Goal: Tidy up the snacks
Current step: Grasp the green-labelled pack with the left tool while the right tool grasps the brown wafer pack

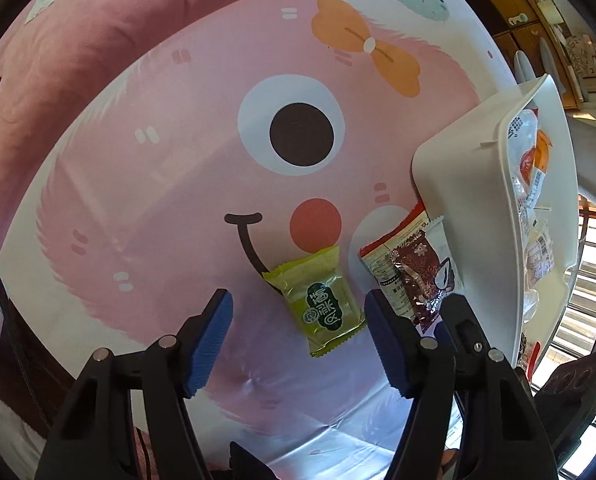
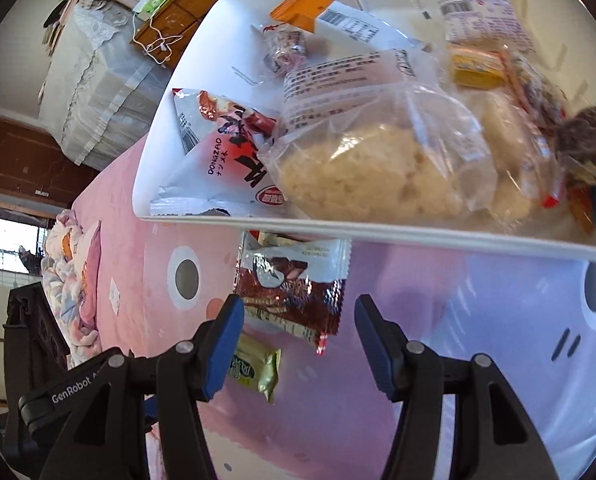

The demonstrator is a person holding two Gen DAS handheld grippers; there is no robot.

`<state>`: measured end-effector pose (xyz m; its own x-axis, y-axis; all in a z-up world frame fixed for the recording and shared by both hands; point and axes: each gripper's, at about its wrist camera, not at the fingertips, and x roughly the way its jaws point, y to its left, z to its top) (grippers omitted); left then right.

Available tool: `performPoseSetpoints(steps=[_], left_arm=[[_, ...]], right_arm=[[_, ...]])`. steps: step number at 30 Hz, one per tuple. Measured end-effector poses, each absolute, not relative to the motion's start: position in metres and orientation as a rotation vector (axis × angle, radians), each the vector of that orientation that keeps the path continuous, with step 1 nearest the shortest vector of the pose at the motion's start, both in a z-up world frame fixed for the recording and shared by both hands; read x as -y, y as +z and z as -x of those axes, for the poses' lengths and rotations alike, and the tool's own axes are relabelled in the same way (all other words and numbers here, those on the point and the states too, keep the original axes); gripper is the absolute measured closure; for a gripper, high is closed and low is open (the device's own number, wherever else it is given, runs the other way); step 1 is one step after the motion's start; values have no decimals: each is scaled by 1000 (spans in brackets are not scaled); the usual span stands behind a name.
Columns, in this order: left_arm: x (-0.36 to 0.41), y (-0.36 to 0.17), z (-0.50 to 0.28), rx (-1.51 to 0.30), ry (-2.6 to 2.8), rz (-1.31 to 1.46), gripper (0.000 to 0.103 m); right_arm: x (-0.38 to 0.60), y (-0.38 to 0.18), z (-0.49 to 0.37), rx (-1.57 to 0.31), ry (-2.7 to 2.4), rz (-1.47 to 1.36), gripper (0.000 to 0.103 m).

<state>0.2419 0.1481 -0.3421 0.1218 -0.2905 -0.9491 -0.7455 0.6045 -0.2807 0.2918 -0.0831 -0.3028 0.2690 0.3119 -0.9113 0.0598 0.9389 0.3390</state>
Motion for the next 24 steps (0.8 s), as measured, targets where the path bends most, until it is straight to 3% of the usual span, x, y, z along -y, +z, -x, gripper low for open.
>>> performPoseSetpoints(steps=[10,19,24], left_arm=[[-139,-359,-259,-1516,432,945,54],[-136,-373,-265,-1534,447,982,62],[-130,-376,-268,-1518,446,991,63]], right_arm=[[72,-317,-306,-1316,185,-240,45],[65,-320,-313,-1321,229,-168,45],[62,-319,-314,-1322,241,-155,54]])
